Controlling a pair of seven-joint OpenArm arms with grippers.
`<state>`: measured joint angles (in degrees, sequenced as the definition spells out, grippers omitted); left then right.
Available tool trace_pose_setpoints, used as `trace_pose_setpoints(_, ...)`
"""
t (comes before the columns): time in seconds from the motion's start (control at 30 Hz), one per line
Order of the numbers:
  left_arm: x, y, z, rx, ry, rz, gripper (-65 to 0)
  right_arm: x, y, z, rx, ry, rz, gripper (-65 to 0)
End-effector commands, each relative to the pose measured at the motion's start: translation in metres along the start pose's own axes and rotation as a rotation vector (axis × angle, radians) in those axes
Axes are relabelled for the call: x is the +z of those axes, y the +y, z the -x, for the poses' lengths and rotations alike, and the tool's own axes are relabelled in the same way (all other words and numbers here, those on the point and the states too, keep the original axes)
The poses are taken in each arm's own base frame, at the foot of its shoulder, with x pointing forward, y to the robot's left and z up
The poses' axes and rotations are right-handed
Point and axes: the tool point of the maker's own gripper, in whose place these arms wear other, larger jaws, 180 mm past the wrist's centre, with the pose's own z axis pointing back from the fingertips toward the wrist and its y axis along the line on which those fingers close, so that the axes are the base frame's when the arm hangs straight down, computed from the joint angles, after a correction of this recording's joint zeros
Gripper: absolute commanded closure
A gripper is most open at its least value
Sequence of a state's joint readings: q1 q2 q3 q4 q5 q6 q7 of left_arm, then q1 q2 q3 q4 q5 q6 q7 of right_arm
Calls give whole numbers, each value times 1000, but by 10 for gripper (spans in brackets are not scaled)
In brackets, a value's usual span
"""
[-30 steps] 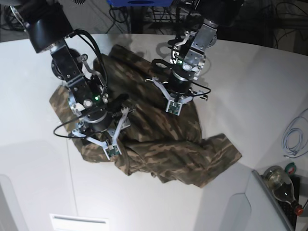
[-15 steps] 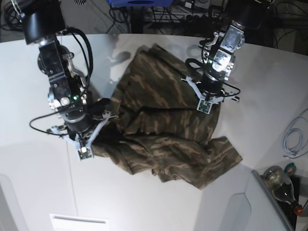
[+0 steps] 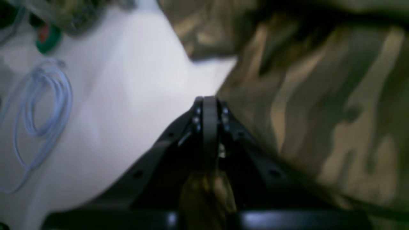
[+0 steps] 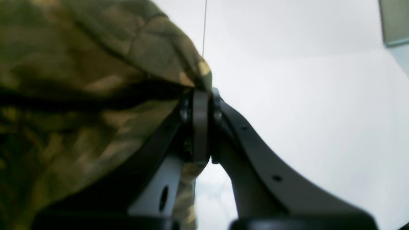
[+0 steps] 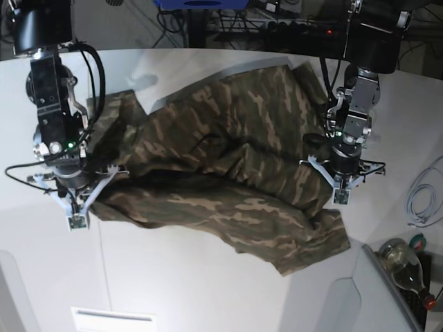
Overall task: Layout the t-shirt on the table in an organized manner, then fold the t-shirt properly
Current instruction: 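Regrasp shirt edges with both grippers and drag them apart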
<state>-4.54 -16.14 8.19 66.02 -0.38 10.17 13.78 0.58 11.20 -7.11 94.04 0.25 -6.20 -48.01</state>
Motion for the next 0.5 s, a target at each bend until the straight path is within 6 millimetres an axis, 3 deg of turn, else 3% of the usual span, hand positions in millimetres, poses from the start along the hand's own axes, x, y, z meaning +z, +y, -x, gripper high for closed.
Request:
trace_pose_setpoints(0.0,8,-6,-23,13,-57,8,0,2,-9,-11,3,-33,22,-5)
trace_pose_setpoints(0.1,36,-48,-32,72,-52,88,0,2,-8,1,6,-4,21,-5)
trace_pose_setpoints(0.17,56,-89,-24,95,-32,162,0,2,-8,6,6,8,21,-5)
trace_pose_setpoints(0.3,76,-154,18,-21,52,299,0,-7,-26,30,-34,90,59,-5)
trace_pose_setpoints(0.37,79,-170,41,-91,97,332,0,-14,-36,46,-57,141,80,-5)
trace_pose_setpoints(0.47,71,-154,63,-149,145,288,0,-21,-43,70,-70,218,95,-5)
